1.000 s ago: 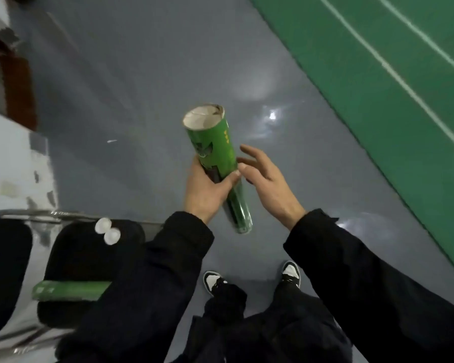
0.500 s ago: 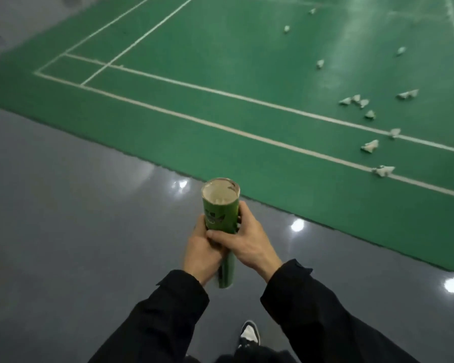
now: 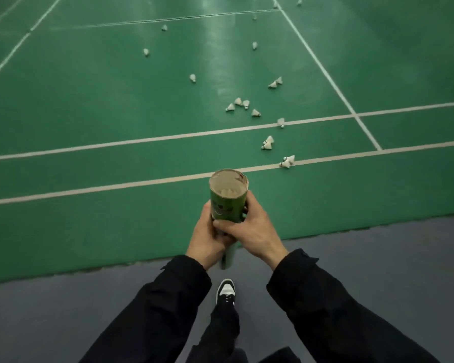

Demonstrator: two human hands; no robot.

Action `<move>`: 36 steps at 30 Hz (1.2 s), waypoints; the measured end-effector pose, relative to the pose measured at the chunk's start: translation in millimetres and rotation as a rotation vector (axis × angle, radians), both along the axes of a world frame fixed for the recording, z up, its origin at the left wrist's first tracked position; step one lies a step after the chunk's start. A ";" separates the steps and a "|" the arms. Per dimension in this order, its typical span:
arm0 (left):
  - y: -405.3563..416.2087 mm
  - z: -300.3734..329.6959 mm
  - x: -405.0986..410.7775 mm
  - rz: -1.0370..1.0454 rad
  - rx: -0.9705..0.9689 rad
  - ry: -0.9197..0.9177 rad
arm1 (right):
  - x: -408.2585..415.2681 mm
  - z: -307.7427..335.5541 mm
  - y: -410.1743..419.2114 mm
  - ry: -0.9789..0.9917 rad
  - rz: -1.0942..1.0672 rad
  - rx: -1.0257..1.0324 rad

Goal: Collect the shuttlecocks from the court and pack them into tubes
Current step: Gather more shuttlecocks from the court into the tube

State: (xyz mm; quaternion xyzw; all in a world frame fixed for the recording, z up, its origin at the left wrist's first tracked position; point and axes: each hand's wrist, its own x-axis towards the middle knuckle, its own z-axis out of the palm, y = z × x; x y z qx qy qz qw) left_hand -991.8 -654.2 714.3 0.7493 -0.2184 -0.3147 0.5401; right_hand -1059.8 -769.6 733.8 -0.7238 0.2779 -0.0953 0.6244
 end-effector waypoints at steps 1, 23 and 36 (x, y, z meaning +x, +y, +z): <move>-23.9 -6.4 20.7 -0.024 0.020 -0.027 | 14.3 -1.4 -20.7 0.006 -0.043 0.002; -525.2 -32.7 253.7 0.169 0.007 1.142 | 215.1 -53.3 -458.0 -0.068 -0.518 0.109; -697.7 -116.7 384.8 0.305 -0.030 1.130 | 318.1 -150.6 -622.2 0.168 -0.381 0.035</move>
